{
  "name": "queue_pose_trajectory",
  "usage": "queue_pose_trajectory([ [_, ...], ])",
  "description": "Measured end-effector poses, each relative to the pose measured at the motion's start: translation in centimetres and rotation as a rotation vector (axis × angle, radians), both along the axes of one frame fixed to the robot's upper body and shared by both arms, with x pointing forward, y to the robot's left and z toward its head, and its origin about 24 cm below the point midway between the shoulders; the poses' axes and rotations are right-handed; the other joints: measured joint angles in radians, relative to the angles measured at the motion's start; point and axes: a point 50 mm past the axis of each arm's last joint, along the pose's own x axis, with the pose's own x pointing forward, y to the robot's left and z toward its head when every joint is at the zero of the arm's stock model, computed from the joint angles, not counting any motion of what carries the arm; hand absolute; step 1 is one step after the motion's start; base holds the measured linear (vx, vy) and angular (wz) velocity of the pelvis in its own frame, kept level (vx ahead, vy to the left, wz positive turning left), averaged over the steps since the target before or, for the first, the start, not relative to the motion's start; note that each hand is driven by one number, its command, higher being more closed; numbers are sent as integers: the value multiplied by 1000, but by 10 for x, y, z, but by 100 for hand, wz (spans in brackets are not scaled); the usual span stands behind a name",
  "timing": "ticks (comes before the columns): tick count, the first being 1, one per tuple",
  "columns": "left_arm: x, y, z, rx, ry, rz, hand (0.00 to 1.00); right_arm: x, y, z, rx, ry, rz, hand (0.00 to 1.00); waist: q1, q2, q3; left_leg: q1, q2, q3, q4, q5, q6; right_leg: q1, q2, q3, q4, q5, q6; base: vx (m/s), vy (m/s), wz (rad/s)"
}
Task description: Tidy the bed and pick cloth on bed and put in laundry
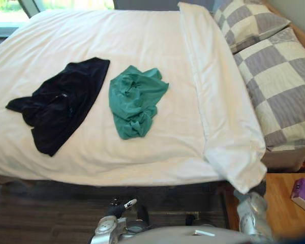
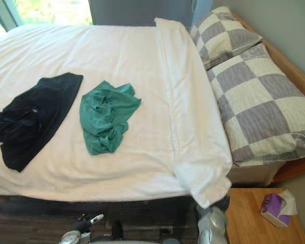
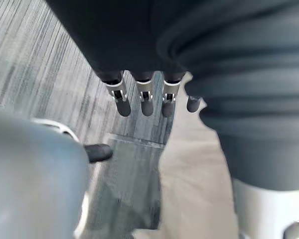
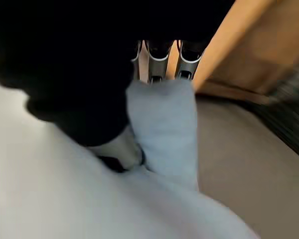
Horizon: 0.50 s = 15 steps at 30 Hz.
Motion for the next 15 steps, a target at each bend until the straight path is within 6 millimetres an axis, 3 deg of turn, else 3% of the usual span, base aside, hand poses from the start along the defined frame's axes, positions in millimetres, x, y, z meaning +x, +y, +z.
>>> queue_pose_trajectory([
  [4, -4, -4, -2, -51, -7, 32, 0, -18, -14, -3, -12, -5, -126, 0, 3, 23, -24, 22, 4, 38, 0, -25, -4, 9, -1, 19, -1, -6, 2, 40, 3, -25],
  [9, -10, -2, -3, -86, -6, 60, 0, -43, -41, 5, -76, -10, -328, 0, 0, 20, -39, 37, 10, 83, 0, -51, -2, 9, -8, 20, 1, -6, 4, 50, 7, -14],
  [11, -18, 3, -4, -86, 10, 100, 0, -46, -63, 30, -165, -101, -397, 0, -6, 10, -57, 42, 15, 99, 0, -60, -8, 2, -6, 20, 12, -5, 3, 45, -10, -11],
  [15, -24, 5, -4, -90, 21, 106, 0, -36, -85, 75, -300, -266, -410, 0, -13, -10, -78, 54, 30, 107, 0, -67, -16, -3, 8, 16, 35, -2, 0, 34, -33, -6],
])
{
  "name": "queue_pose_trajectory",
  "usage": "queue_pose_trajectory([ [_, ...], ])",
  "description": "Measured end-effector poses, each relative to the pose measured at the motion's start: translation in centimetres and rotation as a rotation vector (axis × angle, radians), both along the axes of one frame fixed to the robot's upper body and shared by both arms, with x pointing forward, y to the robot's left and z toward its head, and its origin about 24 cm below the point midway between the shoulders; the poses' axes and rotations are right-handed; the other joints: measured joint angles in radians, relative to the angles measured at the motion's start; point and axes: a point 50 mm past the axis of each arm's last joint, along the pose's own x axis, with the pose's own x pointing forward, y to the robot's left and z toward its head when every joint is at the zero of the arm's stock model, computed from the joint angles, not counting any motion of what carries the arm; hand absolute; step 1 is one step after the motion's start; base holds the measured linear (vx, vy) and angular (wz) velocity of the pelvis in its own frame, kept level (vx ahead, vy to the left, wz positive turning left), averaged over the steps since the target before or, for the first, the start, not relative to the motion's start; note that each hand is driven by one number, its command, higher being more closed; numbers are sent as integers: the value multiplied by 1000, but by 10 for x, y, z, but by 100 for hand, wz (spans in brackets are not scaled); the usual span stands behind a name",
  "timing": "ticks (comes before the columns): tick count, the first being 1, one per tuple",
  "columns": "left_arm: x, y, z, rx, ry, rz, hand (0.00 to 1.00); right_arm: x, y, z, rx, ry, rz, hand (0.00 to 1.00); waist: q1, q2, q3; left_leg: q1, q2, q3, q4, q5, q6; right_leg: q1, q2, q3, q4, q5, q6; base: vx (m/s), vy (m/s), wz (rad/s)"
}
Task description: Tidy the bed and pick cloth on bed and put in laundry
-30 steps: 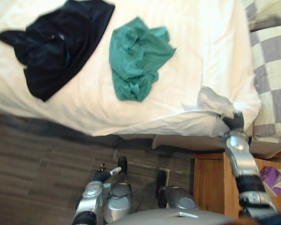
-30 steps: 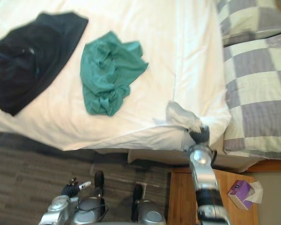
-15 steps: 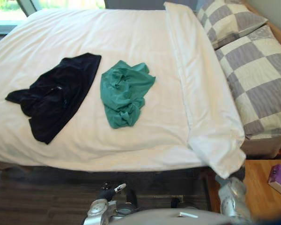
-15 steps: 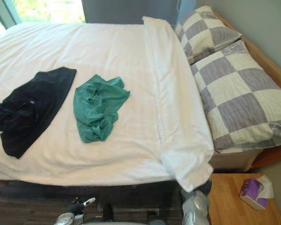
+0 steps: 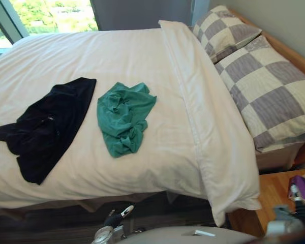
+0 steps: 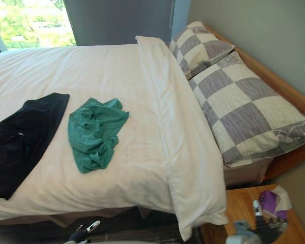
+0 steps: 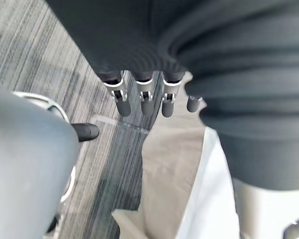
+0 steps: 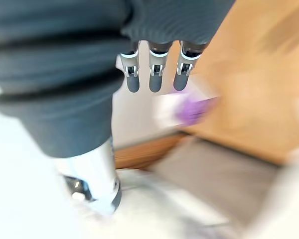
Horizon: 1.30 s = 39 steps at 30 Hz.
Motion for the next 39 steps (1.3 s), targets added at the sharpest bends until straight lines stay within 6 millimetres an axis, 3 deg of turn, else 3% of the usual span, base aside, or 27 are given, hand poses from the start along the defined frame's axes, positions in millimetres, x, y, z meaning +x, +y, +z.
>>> queue_pose_trajectory([
  [1, 0, 0, 0, -1, 0, 1, 0, 5, -3, 10, -35, -28, 18, 0, -1, -5, -4, 0, 2, 0, 0, 3, -6, -3, 2, 0, 3, 0, 0, 28, -40, 1],
  [2, 0, 0, 0, -1, -2, 0, 0, 12, -5, 21, -72, -71, 45, 100, -2, -12, -11, -1, 2, -2, 0, 3, -7, -4, 3, -2, 4, 0, 0, 25, -44, 1],
  [7, -2, -6, -2, -1, 26, -38, 0, 61, 9, 54, -130, -253, 305, 100, -12, -3, -24, -10, -2, -33, 1, 21, 1, -4, 1, -9, 6, 0, -1, -5, -29, 13],
  [9, 2, -11, -2, -1, 33, -78, 0, 90, 30, 63, -90, -369, 500, 100, -13, 5, -23, -27, -6, -61, 1, 33, 5, -9, -2, -32, 6, -1, -2, -57, -23, 29],
  [13, 12, -15, -1, 8, 38, -123, 0, 131, 57, 92, -29, -630, 702, 100, -6, 32, 0, -80, -19, -104, 1, 61, 16, -36, -11, -51, -9, -9, -13, -104, -15, 31],
  [17, 38, -22, 4, -5, -12, -164, 0, 165, 64, 154, -61, -966, 797, 100, 6, 77, 101, -190, -17, -153, 1, 109, 15, -136, -7, -87, 16, -6, -20, -166, -1, 37],
  [19, 54, -22, 8, -1, -53, -166, 0, 175, 62, 200, -96, -1213, 789, 100, 14, 91, 181, -260, -11, -163, 2, 137, 11, -219, -3, -89, 55, 2, -25, -214, 28, 15],
  [22, 71, -20, 15, -2, -107, -148, 0, 171, 60, 229, -84, -1456, 725, 100, 16, 95, 266, -320, -13, -161, 3, 157, 9, -308, -9, -84, 121, -3, -22, -105, 19, 6],
  [26, 94, -26, 26, -38, -207, -59, 0, 156, 56, 246, -56, -1675, 654, 100, 18, 125, 348, -407, -41, -138, 7, 171, 4, -459, -45, -55, 237, -44, -10, -1, 6, 0],
  [30, 124, -41, 40, -80, -318, -48, 0, 156, 54, 251, 3, -1763, 616, 100, 41, 162, 389, -502, -64, -94, 8, 201, 13, -625, -68, -6, 340, -66, -6, 50, -16, -14],
  [33, 151, -49, 58, -98, -433, -23, 0, 158, 60, 260, 40, -1824, 656, 100, 44, 177, 432, -572, -71, -72, 8, 224, -1, -741, -75, 19, 412, -83, -17, 11, -67, -4],
  [35, 168, -54, 71, -124, -502, -4, 0, 158, 65, 267, 35, -1880, 708, 100, 45, 179, 455, -626, -70, -56, 8, 253, -32, -813, -75, 28, 438, -86, -23, -30, -85, 6],
  [39, 189, -67, 87, -202, -582, 58, 0, 155, 85, 279, -46, -1931, 936, 100, 41, 192, 465, -692, -65, -48, 8, 281, -35, -904, -73, 30, 481, -93, -35, -44, -76, 3],
])
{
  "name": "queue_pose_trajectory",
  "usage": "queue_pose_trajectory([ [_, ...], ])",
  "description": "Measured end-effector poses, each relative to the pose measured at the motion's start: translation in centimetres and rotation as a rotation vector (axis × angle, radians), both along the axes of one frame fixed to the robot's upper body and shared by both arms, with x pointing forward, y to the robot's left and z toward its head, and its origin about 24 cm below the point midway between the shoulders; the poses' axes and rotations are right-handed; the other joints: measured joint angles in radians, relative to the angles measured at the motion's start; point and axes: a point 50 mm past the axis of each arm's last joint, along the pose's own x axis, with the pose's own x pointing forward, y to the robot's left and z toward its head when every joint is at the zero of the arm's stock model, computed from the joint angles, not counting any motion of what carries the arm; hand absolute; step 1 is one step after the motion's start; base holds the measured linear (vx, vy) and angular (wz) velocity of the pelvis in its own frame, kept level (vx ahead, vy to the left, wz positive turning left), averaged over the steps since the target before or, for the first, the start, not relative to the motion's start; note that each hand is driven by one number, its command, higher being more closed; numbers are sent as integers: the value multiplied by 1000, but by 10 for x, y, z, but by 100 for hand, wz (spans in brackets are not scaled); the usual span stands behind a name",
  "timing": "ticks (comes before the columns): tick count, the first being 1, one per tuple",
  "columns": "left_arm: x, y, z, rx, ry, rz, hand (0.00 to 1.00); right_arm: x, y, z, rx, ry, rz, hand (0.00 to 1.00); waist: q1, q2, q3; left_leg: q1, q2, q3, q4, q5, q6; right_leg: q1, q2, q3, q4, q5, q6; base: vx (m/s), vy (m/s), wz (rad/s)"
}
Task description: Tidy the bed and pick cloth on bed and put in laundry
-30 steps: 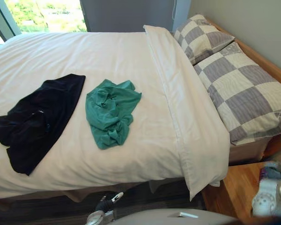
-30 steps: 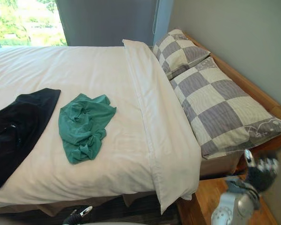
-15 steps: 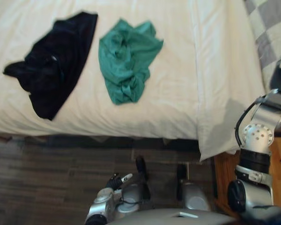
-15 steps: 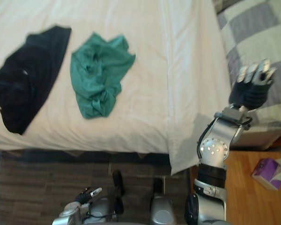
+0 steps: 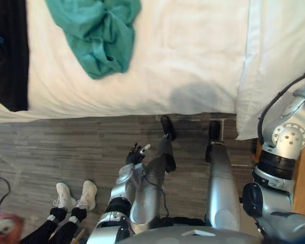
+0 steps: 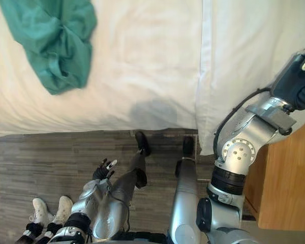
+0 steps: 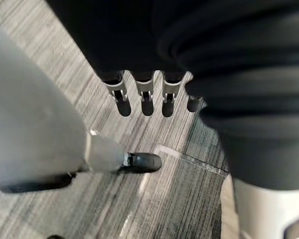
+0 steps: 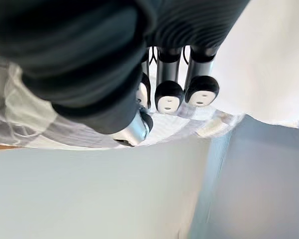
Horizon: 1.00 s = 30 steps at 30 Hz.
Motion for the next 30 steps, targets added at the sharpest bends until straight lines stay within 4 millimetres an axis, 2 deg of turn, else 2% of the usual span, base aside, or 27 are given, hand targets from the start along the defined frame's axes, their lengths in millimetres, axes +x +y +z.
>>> queue_pose_trajectory([
  [2, 8, -4, 7, -31, -29, 12, 0, 3, 7, 0, -37, -2, 29, 100, 1, 0, 0, -25, 7, 0, 0, 0, 0, -32, 7, -1, 9, -5, -8, -62, -60, 5],
  [6, 16, -5, 13, -56, -48, 59, 0, 10, 5, -14, -56, 51, 14, 100, 1, 0, 1, -61, 26, 7, 0, -27, -7, -69, 25, -7, 10, -1, -17, -26, -29, -1],
  [9, 13, -4, 10, -81, -25, 109, 0, 9, -5, -44, -66, 111, -32, 100, -1, -7, 1, -46, 33, 22, 0, -33, 1, -50, 33, -4, -11, 9, -16, 19, -19, -14],
  [11, 12, 2, 9, -73, -9, 156, 0, 2, -21, -83, -12, 185, -82, 100, -6, -22, 4, -16, 42, 33, 0, -37, 16, -7, 45, 0, -48, 22, -14, 55, -13, -25],
  [12, 12, 5, 9, -69, -7, 165, 0, 1, -26, -96, 17, 225, -94, 100, -8, -29, 4, -8, 45, 36, 0, -40, 20, 7, 49, 0, -59, 26, -14, 71, -8, -25],
  [14, 13, 8, 10, -69, -9, 182, 0, -6, -53, -162, 180, 475, -147, 100, -17, -44, 4, 25, 48, 48, 0, -51, 30, 50, 52, 0, -88, 31, -10, 68, -2, -16],
  [16, 13, 9, 10, -77, -5, 190, 0, -19, -63, -199, 293, 594, -176, 100, -22, -45, 4, 41, 47, 56, 0, -60, 33, 69, 54, 3, -100, 35, -5, 73, 3, -18],
  [17, 13, 13, 9, -79, -1, 201, 0, -33, -67, -223, 353, 666, -187, 100, -37, -46, 5, 61, 46, 67, 0, -68, 36, 92, 54, 9, -114, 39, -1, 111, 8, -26],
  [19, 13, 15, 9, -75, 4, 197, 0, -46, -69, -238, 363, 724, -191, 100, -42, -51, 7, 97, 47, 82, 0, -78, 43, 128, 56, 16, -125, 40, 1, 93, 9, -25],
  [20, 13, 15, 9, -75, 5, 192, 0, -55, -71, -247, 373, 754, -193, 0, -50, -56, 6, 132, 49, 87, 0, -87, 42, 168, 59, 18, -138, 40, 1, 79, 8, -26],
  [22, 13, 17, 9, -70, 4, 191, 0, -62, -71, -257, 357, 812, -189, 0, -53, -73, 5, 189, 56, 100, 0, -103, 44, 228, 66, 21, -159, 40, 1, 90, 2, -27],
  [26, 2, 21, -6, -76, 60, 184, 0, -76, -63, -290, 250, 1116, -193, 0, -54, -116, -18, 309, 73, 110, 14, -146, 49, 381, 77, 10, -215, 36, 1, 120, -16, -14],
  [28, -10, 24, -16, -69, 101, 189, 0, -85, -53, -309, 75, 1353, -207, 0, -53, -134, -48, 360, 79, 111, 26, -169, 50, 452, 77, -5, -242, 35, 1, 147, -15, -1],
  [29, -21, 27, -24, -57, 134, 194, 0, -94, -42, -326, -89, 1534, -208, 0, -51, -149, -97, 376, 81, 111, 31, -181, 49, 480, 76, -13, -259, 33, 0, 134, -9, 3],
  [30, -27, 28, -27, -41, 150, 188, 0, -99, -36, -335, -199, 1631, -212, 0, -50, -153, -120, 387, 82, 108, 30, -185, 47, 498, 75, -21, -269, 32, 0, 229, -12, 17],
])
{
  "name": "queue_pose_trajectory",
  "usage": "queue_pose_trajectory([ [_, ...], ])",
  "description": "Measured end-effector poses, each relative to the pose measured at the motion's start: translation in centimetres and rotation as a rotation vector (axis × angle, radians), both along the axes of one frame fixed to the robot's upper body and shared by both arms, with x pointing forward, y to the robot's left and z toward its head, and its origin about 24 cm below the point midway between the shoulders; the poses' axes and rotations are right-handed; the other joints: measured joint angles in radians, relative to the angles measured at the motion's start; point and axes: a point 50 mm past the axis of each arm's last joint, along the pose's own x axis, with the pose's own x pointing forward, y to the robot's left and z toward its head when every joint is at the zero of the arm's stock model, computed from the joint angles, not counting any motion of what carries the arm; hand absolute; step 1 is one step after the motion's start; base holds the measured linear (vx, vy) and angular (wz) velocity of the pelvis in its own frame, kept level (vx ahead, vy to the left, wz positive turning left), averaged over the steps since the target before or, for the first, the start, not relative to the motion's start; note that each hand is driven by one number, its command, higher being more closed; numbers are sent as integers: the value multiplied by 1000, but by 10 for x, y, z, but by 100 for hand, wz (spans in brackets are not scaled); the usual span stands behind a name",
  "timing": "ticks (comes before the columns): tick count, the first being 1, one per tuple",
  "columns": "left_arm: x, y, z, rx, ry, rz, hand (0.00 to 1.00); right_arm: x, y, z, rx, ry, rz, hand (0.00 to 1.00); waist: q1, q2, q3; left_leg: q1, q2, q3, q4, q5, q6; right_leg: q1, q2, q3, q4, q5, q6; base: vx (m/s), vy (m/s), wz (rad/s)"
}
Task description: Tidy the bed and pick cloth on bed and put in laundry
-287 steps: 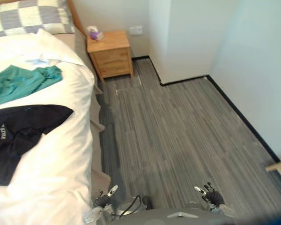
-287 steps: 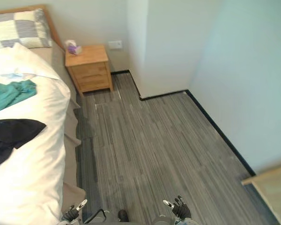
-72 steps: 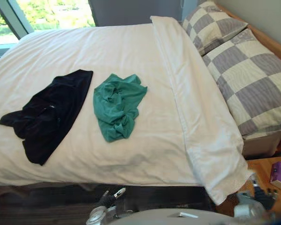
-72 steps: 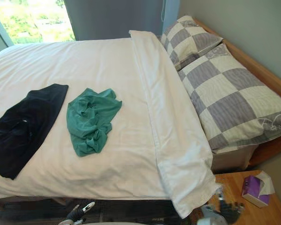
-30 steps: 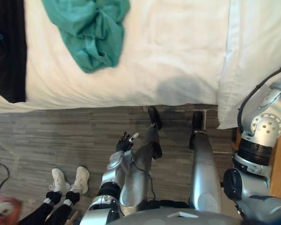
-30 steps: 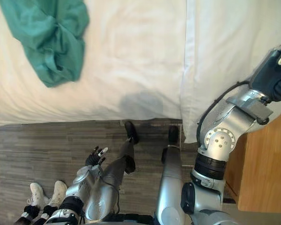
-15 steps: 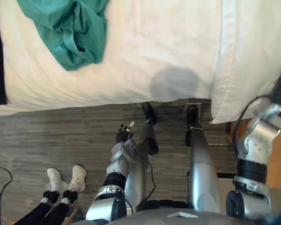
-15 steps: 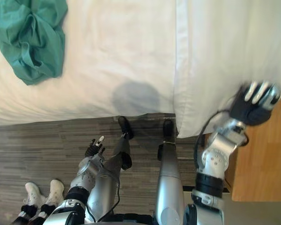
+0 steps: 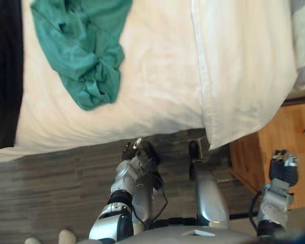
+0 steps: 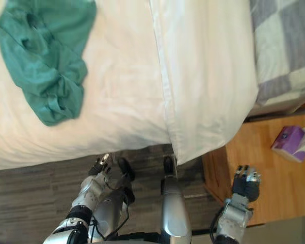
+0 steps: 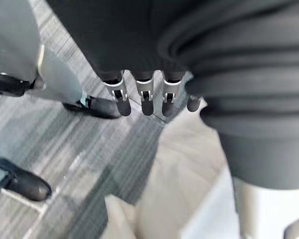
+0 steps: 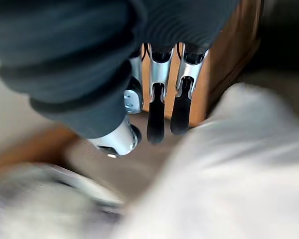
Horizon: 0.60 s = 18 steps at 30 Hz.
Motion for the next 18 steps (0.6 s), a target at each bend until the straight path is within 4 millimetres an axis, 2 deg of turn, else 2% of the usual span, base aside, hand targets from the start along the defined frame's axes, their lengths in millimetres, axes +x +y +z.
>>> queue_pose_trajectory([
  [1, -9, 1, -6, 17, 31, -15, 0, -12, 14, -16, -104, 178, 115, 0, 1, -3, -32, 33, -1, -1, 0, 1, -1, 51, -7, -28, -13, 0, 0, 199, -4, 35],
  [2, -16, 2, -11, 31, 60, -36, 0, -22, 25, -28, -137, 275, 185, 0, 0, -2, -57, 59, -1, -1, -1, 1, -2, 91, -11, -58, -24, -1, 1, 219, 7, 46],
  [4, -42, 4, -25, 59, 139, -73, 0, -46, 51, -50, -118, 422, 289, 0, 3, 0, -140, 114, -2, -6, -20, -2, -6, 169, -13, -100, -51, -2, 3, 165, 11, 43],
  [7, -83, 10, -43, 84, 249, -93, 0, -62, 69, -67, -79, 535, 377, 0, 8, 4, -220, 184, -7, -34, -31, -15, -23, 279, -14, -135, -105, -5, 8, 131, 3, 28],
  [10, -114, 10, -56, 71, 347, -85, 0, -71, 79, -76, -96, 607, 468, 0, 10, 13, -254, 222, -15, -63, -37, -16, -25, 354, -19, -170, -150, -10, 13, 22, -18, 27],
  [13, -126, 12, -60, 111, 377, -119, 0, -74, 84, -79, -113, 645, 543, 0, 15, 29, -267, 246, -20, -87, -38, -15, -23, 397, -20, -194, -179, -18, 13, -72, -8, 19],
  [16, -137, 17, -61, 145, 384, -121, 0, -76, 81, -81, -109, 674, 578, 0, 17, 24, -266, 264, -19, -87, 14, -51, -8, 430, -34, -204, -152, -43, 17, -78, 23, 8],
  [17, -135, 19, -60, 180, 380, -135, 0, -77, 81, -83, -99, 687, 582, 0, 17, 17, -262, 190, -1, -89, 157, -117, 1, 401, -52, -213, -92, -68, 19, -113, 25, 33],
  [18, -132, 21, -58, 213, 370, -158, 0, -77, 77, -82, -86, 684, 558, 0, 9, 23, -258, 108, 30, -95, 302, -187, 11, 358, -64, -224, -9, -102, 22, -122, 27, 38],
])
